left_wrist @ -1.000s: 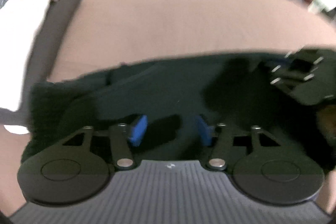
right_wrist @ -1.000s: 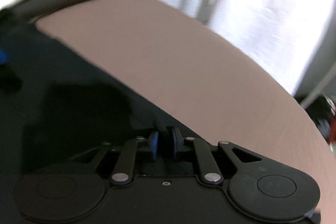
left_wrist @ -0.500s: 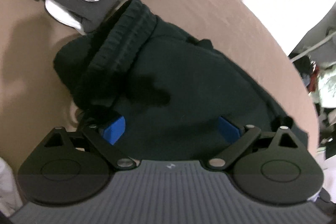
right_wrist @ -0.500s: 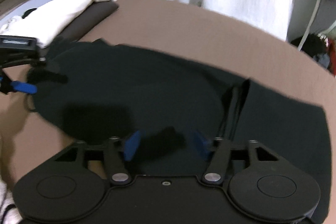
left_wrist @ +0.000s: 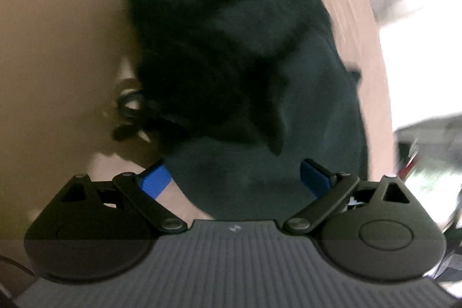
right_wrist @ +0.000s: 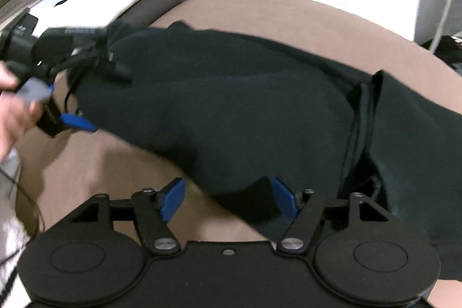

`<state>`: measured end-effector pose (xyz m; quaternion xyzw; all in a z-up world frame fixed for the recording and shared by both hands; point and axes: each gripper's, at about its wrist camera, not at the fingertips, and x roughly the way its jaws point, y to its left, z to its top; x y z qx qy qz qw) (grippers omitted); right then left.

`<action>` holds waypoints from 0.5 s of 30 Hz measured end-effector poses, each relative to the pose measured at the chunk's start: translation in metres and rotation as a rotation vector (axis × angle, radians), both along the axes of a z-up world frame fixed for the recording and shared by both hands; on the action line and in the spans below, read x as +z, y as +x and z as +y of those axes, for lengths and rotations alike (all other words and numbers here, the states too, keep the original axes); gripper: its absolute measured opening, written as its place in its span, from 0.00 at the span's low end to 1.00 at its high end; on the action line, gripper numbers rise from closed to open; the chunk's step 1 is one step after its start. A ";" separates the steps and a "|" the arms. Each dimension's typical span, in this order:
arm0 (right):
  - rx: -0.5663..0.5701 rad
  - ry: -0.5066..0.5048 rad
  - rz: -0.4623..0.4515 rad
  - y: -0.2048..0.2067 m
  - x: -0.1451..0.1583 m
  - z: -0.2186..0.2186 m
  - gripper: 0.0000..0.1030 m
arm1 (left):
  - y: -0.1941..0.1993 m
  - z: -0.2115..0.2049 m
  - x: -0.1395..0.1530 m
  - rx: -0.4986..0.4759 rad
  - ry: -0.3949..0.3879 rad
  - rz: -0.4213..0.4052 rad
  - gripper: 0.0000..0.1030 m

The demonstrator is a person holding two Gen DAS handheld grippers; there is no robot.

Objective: Fold clothes

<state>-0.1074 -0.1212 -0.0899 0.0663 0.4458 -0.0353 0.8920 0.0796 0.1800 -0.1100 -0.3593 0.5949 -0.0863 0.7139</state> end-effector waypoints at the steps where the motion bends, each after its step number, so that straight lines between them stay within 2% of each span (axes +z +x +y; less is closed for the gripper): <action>1: -0.008 0.018 -0.001 -0.002 -0.002 -0.003 0.70 | -0.001 0.005 0.000 0.037 0.005 -0.012 0.94; 3: -0.027 0.059 -0.012 -0.005 -0.003 -0.009 0.70 | 0.001 0.002 0.005 0.057 0.012 -0.073 0.94; 4: -0.030 0.082 -0.023 -0.005 -0.003 -0.013 0.70 | 0.003 -0.002 0.004 0.054 0.008 -0.078 0.98; 6: -0.039 0.112 -0.037 -0.006 -0.004 -0.018 0.70 | 0.005 -0.007 -0.001 0.060 0.002 -0.077 0.99; 9: -0.052 0.133 -0.050 -0.008 -0.006 -0.023 0.70 | -0.002 -0.007 -0.009 0.120 -0.014 -0.082 0.98; 11: -0.055 0.137 -0.063 -0.008 -0.007 -0.024 0.70 | -0.001 -0.006 -0.006 0.135 -0.021 -0.117 0.84; 12: -0.056 0.142 -0.072 -0.007 -0.008 -0.024 0.70 | 0.002 -0.012 -0.002 0.083 0.026 -0.139 0.57; 13: -0.060 0.148 -0.081 -0.007 -0.009 -0.024 0.70 | 0.005 -0.018 0.003 0.023 0.078 -0.160 0.39; 15: -0.070 0.161 -0.089 -0.005 -0.010 -0.027 0.70 | 0.000 -0.039 0.021 -0.091 0.219 -0.246 0.31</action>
